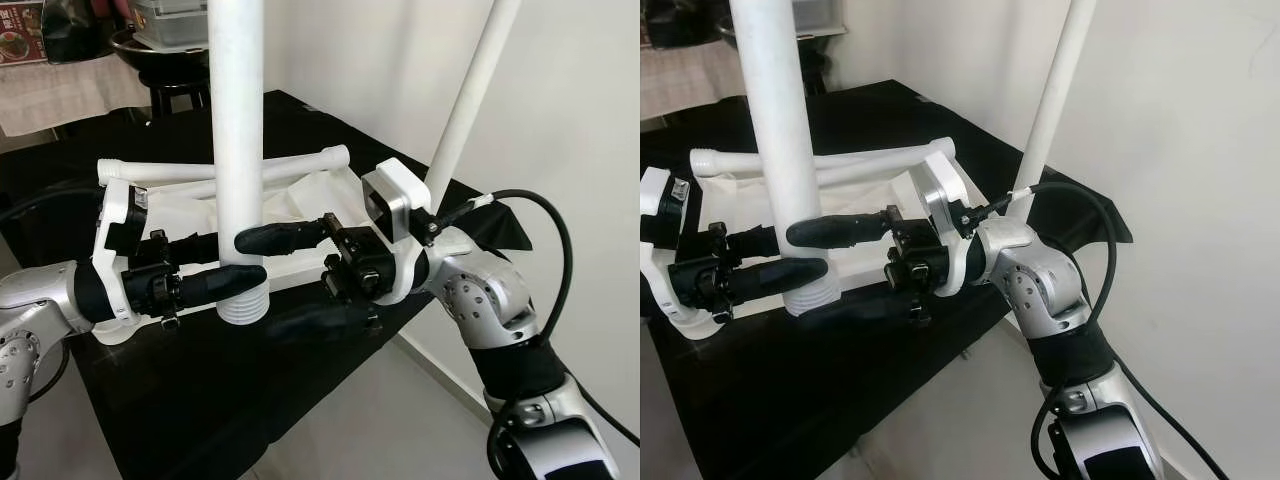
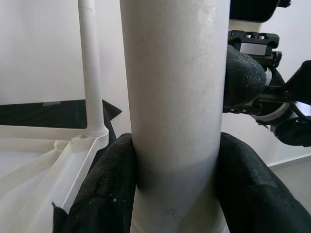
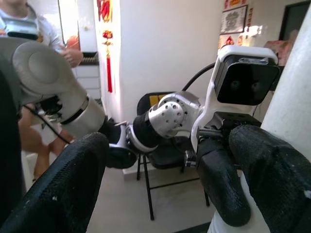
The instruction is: Building children table
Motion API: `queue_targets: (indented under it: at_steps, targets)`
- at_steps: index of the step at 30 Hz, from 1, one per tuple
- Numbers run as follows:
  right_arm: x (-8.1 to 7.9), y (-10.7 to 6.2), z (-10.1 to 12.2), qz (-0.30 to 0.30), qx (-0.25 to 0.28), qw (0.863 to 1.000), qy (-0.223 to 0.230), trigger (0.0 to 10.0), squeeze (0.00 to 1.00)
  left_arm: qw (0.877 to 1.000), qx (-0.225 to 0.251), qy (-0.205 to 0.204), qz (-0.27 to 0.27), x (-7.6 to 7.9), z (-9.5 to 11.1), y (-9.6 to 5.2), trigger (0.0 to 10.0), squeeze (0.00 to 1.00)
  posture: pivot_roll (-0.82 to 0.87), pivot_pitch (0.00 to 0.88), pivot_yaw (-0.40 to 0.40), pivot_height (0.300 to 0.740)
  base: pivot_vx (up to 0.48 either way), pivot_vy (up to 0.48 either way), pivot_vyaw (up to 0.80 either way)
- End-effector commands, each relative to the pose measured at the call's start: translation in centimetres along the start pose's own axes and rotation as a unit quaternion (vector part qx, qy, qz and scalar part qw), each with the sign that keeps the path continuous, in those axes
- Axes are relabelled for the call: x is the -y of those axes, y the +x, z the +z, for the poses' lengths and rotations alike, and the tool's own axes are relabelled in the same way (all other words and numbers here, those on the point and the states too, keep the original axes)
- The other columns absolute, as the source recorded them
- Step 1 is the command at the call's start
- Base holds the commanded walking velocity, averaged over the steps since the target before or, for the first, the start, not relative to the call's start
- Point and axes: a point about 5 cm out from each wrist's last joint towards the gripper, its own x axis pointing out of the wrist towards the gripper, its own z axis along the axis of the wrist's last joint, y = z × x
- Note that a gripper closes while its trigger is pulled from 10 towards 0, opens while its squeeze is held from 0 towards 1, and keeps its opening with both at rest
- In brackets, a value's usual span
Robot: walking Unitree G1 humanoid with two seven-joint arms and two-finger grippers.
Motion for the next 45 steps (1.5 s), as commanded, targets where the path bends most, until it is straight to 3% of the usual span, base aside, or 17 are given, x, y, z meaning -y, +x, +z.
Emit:
queue_targets:
  at_steps: [1,9,12,14,15,23,26,29,31,32,39,43,45]
  targets:
    - [0.7,-0.5,-0.9,-0.031,-0.032,0.999,0.018,10.0,0.0,0.995,0.015,0.028,-0.099,2.5,1.3,1.6,1.5,0.0,-0.07,0.049,-0.12,0.74,0.0,0.0,0.0]
    - [0.4,-3.7,0.1,-0.022,-0.032,0.999,0.026,10.0,0.0,0.997,0.014,0.039,-0.071,2.2,2.1,0.8,0.9,0.0,-0.07,0.05,-0.12,0.74,0.0,0.0,0.0]
    - [0.7,-5.4,1.1,-0.029,-0.009,0.999,0.03,10.0,0.0,0.997,0.015,0.044,-0.062,2.2,2.5,0.5,0.6,0.0,-0.07,0.052,-0.119,0.74,0.0,0.0,0.0]
    - [0.7,-5.4,1.1,-0.029,-0.009,0.999,0.03,10.0,0.0,0.997,0.015,0.044,-0.062,2.2,2.5,0.5,0.6,0.0,-0.07,0.052,-0.119,0.74,0.0,0.0,0.0]
    - [0.8,-6.8,1.4,-0.039,-0.011,0.999,0.025,10.0,0.0,0.997,0.018,0.048,-0.058,2.1,2.8,0.3,0.7,0.0,-0.07,0.051,-0.121,0.74,0.0,0.0,0.0]
    - [2.0,-8.3,1.7,-0.082,-0.038,0.996,0.005,10.0,0.0,0.997,0.015,0.047,-0.062,2.5,2.9,0.4,0.7,0.0,-0.06,0.049,-0.124,0.74,0.0,0.0,0.0]
    - [2.2,-7.6,2.4,-0.067,-0.021,0.998,0.0,10.0,0.0,0.997,0.008,0.044,-0.068,2.8,2.6,0.5,0.7,0.0,-0.06,0.048,-0.122,0.74,0.0,0.0,0.0]
    - [2.4,-4.5,3.1,-0.028,-0.008,0.999,-0.02,10.0,0.0,0.997,-0.017,0.037,-0.072,2.8,1.6,0.8,0.7,0.0,-0.07,0.041,-0.116,0.74,0.0,0.0,0.0]
    - [2.4,-4.5,3.1,-0.028,-0.008,0.999,-0.02,10.0,0.0,0.997,-0.017,0.037,-0.072,2.8,1.6,0.8,0.7,0.0,-0.07,0.041,-0.116,0.74,0.0,0.0,0.0]
    - [2.1,-3.1,3.5,0.005,0.011,1.0,-0.018,10.0,0.0,0.997,-0.028,0.032,-0.069,2.7,1.1,0.9,0.5,0.0,-0.07,0.038,-0.118,0.74,0.0,0.0,0.0]
    - [1.5,-1.8,3.5,0.054,0.009,0.998,-0.013,10.0,0.0,0.997,-0.043,0.027,-0.06,2.5,0.3,0.9,0.3,0.0,-0.07,0.033,-0.119,0.74,0.0,0.0,0.0]
    - [1.5,-0.9,3.1,0.053,0.004,0.999,-0.008,10.0,0.0,0.997,-0.046,0.026,-0.06,2.6,0.1,0.9,0.0,0.0,-0.07,0.03,-0.12,0.74,0.0,0.0,0.0]
    - [1.9,0.3,2.3,0.035,-0.004,0.999,0.002,10.0,0.0,0.997,-0.044,0.027,-0.062,2.6,0.1,1.2,0.0,0.0,-0.08,0.025,-0.12,0.74,0.0,0.0,0.0]
